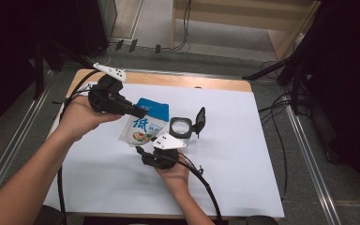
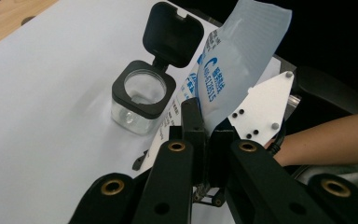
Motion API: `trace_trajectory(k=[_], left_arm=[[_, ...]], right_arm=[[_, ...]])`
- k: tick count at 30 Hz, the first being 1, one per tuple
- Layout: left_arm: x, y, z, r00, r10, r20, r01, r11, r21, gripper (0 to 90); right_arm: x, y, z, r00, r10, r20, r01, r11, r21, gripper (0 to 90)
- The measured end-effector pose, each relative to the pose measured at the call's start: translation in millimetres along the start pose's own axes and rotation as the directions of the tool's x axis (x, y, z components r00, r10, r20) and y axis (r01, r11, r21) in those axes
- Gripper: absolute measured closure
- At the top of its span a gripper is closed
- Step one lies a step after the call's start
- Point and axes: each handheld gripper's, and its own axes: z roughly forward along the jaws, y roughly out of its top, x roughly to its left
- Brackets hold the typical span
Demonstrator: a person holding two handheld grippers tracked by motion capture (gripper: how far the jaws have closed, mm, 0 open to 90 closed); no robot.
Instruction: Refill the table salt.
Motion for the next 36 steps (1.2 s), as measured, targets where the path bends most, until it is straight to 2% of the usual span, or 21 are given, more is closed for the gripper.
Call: trace_trajectory(k=[3,7,12,14,16,18,19,22,23,24,25,28,31,32,33,36], left_arm=[[0.8,-1.0,-3.7,0.9999,-0.015,0.007,0.015,0.9997,-0.019,90.0],[0.3,-1.1,-4.8,0.9992,-0.029,0.029,0.029,0.9993,-0.022,90.0],[-0.4,0.1,-2.0,0.9973,-0.047,0.057,0.048,0.9985,-0.026,90.0],[0.5,0.1,0.3,0.9975,-0.049,0.051,0.051,0.9984,-0.026,90.0],[2.0,-0.5,2.9,0.9973,-0.057,0.048,0.058,0.9982,-0.018,90.0],[3.7,-1.2,5.8,0.9975,-0.058,0.041,0.058,0.9982,-0.012,90.0],[4.2,-1.3,5.8,0.9977,-0.057,0.037,0.058,0.9983,-0.011,90.0],[2.4,-1.0,5.5,0.9971,-0.059,0.047,0.06,0.9982,-0.011,90.0],[1.4,-0.7,5.7,0.9972,-0.059,0.046,0.059,0.9982,-0.009,90.0],[0.6,-0.5,6.2,0.9972,-0.062,0.042,0.062,0.998,-0.013,90.0],[0.4,-0.2,6.7,0.997,-0.064,0.044,0.065,0.9979,-0.007,90.0],[1.6,-0.2,7.1,0.996,-0.073,0.051,0.073,0.9973,-0.01,90.0],[3.4,-0.5,4.7,0.9938,-0.087,0.068,0.089,0.9955,-0.031,90.0],[3.8,-0.6,4.1,0.9927,-0.092,0.078,0.096,0.9945,-0.042,90.0],[4.1,-0.7,3.1,0.9922,-0.093,0.083,0.097,0.9943,-0.044,90.0],[3.4,-0.3,0.5,0.9897,-0.099,0.104,0.105,0.9927,-0.059,90.0]], right_arm=[[-4.5,-4.5,0.1,0.9997,0.011,0.022,-0.012,1.0,0.028,40.7],[-6.8,-6.9,2.6,0.9986,0.028,0.044,-0.029,0.999,0.033,40.2],[-6.4,-8.1,6.9,0.9974,0.042,0.058,-0.043,0.999,0.013,40.9],[-6.9,-8.7,6.8,0.9976,0.05,0.048,-0.05,0.999,0.0,44.3],[-5.2,-8.1,5.9,0.998,0.041,0.049,-0.04,0.999,-0.006,45.0],[-2.2,-6.1,2.6,0.9992,0.006,0.04,-0.004,0.999,-0.036,49.5],[-0.8,-5.3,2.0,0.9987,-0.014,0.05,0.015,0.999,-0.035,49.5],[-1.9,-6.3,1.7,0.999,-0.007,0.043,0.009,0.999,-0.035,49.5],[-2.4,-6.7,2.3,0.9991,-0.005,0.042,0.007,0.999,-0.042,44.5],[-2.4,-6.7,2.3,0.9991,-0.005,0.042,0.007,0.999,-0.042,44.5],[-2.3,-7.2,5.0,0.9996,-0.008,0.028,0.009,0.999,-0.038,38.9],[-1.6,-8.4,7.0,0.9995,-0.011,0.03,0.012,1.0,-0.028,35.1],[-2.5,-10.9,8.2,0.999,0.005,0.044,-0.005,1.0,-0.017,34.3],[-4.3,-12.3,6.6,0.9984,0.026,0.051,-0.024,0.999,-0.038,36.6],[-4.3,-12.3,6.6,0.9984,0.026,0.051,-0.024,0.999,-0.038,36.6],[-9.9,-13.8,6.1,0.9946,0.086,0.058,-0.084,0.995,-0.046,37.4]])
